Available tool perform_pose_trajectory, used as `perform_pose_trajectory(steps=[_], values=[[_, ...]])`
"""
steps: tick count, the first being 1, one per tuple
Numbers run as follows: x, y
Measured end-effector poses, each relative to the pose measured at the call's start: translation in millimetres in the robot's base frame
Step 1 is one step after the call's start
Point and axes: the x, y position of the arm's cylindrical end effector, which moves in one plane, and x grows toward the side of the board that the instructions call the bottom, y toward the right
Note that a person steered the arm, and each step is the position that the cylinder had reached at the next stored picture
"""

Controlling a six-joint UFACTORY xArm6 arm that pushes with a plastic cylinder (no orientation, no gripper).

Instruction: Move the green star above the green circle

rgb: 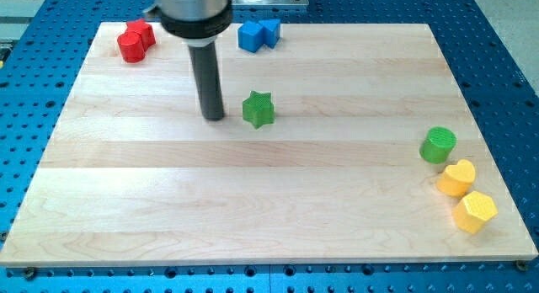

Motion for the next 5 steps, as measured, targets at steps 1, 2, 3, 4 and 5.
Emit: perform_pose_trajectory(steps=[1, 2, 3, 4, 5], values=[[-1.2, 55.4], [3.4, 132.2], [3.5, 89.6], [27.9, 62.9], [41.0, 134.4]])
